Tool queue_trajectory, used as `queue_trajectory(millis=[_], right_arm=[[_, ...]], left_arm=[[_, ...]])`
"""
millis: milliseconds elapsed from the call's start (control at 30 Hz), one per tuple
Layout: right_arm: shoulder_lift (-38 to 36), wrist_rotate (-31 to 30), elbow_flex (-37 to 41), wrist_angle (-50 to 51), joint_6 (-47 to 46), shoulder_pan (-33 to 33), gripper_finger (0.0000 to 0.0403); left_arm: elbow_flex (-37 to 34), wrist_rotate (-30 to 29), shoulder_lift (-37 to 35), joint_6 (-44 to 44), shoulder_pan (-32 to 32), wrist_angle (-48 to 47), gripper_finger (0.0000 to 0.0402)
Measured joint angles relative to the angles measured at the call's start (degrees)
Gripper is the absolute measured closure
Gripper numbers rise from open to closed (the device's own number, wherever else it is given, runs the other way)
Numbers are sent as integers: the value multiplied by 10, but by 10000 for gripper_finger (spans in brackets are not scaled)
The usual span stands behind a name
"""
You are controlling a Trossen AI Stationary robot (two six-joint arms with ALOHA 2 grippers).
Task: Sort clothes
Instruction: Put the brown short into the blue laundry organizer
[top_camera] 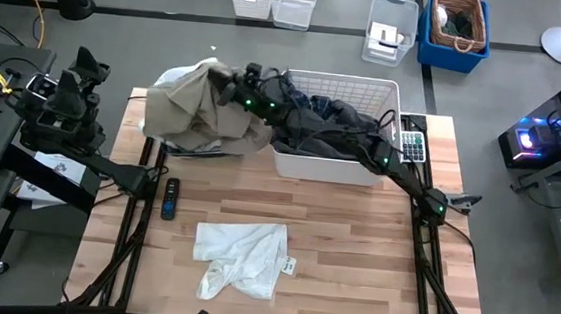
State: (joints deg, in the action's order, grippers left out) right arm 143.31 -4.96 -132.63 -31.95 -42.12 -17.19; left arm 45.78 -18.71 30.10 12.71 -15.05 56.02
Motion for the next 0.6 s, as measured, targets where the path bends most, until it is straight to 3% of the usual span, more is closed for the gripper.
queue_trajectory(millis=[167, 400, 600], right_arm=[[0, 83, -2, 126, -12, -3, 314], [-11, 91, -17, 103, 105, 3, 176], [-57, 100, -24, 190, 135, -21, 135]], left_arm=[[0, -29, 0, 12, 0, -21, 110], [0, -87, 0, 15, 0, -72, 110], [0, -133, 0, 14, 0, -121, 110]])
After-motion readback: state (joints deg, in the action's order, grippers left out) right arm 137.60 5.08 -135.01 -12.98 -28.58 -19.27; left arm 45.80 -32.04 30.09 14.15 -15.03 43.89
